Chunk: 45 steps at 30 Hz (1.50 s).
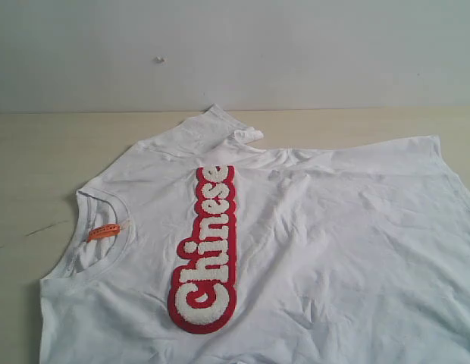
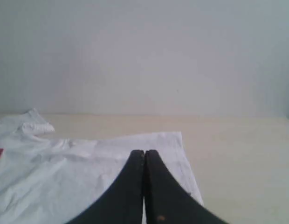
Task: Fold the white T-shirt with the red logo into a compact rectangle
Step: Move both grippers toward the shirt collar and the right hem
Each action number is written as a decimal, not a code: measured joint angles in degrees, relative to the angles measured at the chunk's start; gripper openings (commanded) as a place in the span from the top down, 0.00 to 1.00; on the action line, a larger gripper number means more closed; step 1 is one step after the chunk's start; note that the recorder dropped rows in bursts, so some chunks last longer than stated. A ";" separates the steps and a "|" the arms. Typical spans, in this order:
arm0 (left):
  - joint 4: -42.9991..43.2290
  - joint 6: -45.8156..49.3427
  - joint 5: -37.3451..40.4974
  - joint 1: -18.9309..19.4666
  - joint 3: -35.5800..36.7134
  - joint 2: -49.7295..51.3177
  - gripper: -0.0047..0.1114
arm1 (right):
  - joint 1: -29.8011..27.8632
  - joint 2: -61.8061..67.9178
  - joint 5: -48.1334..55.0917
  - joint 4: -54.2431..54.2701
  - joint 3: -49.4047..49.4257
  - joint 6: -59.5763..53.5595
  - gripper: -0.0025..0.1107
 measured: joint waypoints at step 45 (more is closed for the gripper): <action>55.21 -79.30 -13.15 0.00 -53.67 60.84 0.96 | 0.00 49.81 16.78 -40.01 -61.95 34.11 0.98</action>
